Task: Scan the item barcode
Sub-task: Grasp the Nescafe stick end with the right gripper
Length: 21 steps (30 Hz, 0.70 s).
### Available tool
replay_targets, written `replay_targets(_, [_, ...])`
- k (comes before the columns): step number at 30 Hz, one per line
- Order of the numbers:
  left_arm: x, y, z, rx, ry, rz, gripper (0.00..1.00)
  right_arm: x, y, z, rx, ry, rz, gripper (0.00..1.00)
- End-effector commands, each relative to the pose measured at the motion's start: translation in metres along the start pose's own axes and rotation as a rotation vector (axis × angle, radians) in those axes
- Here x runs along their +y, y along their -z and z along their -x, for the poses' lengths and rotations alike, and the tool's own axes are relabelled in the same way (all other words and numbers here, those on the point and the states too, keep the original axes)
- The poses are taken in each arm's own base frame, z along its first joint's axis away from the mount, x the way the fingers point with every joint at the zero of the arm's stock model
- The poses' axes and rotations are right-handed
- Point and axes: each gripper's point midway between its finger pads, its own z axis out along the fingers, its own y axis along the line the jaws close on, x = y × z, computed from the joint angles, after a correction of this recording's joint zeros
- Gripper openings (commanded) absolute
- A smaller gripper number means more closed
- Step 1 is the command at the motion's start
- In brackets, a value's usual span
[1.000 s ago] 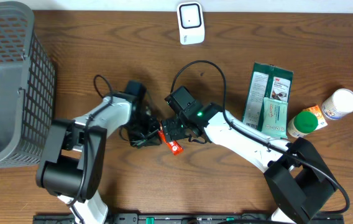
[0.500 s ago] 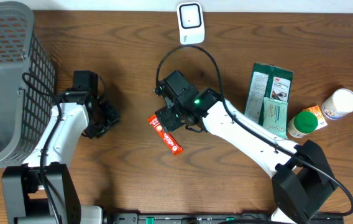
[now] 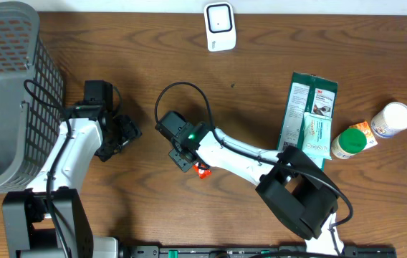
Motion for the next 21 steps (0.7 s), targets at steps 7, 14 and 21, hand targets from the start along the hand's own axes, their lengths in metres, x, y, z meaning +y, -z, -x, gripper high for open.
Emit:
replay_targets(7, [0.004,0.001,0.003,-0.014,-0.001,0.017,0.84,-0.01,-0.008,-0.012,0.057,0.013,-0.051,0.11])
replay_targets(14, [0.004,0.001,0.003,-0.014,-0.001,0.017,0.84,-0.001,0.028,0.005,0.022,0.045,0.068,0.01])
replay_targets(21, [0.004,0.001,0.003,-0.014,-0.001,0.017,0.85,0.013,0.178,0.025,-0.109,0.113,0.686,0.01])
